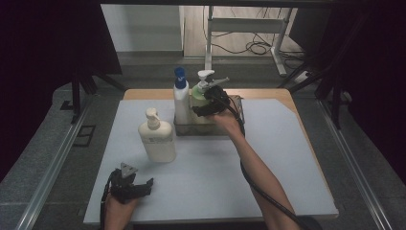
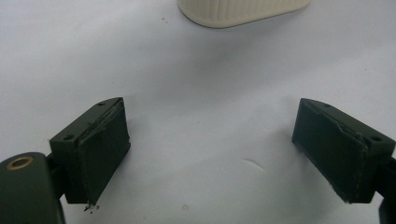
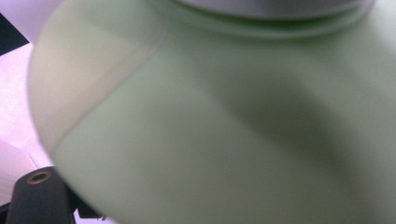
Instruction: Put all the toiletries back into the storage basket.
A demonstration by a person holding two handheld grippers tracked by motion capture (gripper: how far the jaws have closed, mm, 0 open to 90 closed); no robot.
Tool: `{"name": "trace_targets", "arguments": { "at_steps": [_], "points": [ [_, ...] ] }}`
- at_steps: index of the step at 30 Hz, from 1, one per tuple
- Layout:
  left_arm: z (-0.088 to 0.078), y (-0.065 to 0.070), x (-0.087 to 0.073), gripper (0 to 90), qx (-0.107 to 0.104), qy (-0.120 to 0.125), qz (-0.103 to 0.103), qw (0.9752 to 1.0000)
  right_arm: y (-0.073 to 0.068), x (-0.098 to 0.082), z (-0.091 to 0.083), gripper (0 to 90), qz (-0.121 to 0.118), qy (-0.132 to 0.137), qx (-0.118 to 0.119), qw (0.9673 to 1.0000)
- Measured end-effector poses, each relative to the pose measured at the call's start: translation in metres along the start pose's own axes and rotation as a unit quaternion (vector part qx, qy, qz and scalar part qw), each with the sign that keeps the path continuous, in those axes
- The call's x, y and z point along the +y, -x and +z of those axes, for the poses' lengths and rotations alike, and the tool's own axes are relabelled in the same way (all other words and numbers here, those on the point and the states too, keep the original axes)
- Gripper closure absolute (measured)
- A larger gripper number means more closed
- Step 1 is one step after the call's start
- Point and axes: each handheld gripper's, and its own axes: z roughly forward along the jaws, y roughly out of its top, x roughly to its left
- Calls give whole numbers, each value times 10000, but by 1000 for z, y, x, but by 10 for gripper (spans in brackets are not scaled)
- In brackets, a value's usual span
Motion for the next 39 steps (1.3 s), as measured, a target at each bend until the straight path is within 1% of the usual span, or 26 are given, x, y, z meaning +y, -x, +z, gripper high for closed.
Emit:
{"name": "trace_targets", "arguments": {
  "at_steps": [5, 16, 22, 26, 35, 37, 39],
  "points": [
    [0, 0, 0, 104, 1, -8, 7, 10000, 0, -3, 3, 127, -20, -53, 10, 10000],
    [0, 0, 0, 104, 1, -9, 7, 10000, 0, -9, 9, 127, 33, -180, 30, 9998],
    [0, 0, 0, 104, 1, -10, 7, 10000, 4, -10, 9, 123, 190, -198, 62, 9996],
    [0, 0, 0, 104, 2, -9, 8, 10000, 5, -10, 9, 121, 149, -205, 93, 9996],
    [0, 0, 0, 104, 2, -18, 18, 10000, 7, -16, 10, 111, 151, 73, 141, 9998],
    [0, 0, 0, 104, 3, -18, 17, 10000, 7, -17, 9, 88, 165, 81, 181, 9997],
    [0, 0, 0, 104, 6, -15, 18, 10000, 7, -18, 8, 47, 161, 117, 205, 9996]
  ]
}}
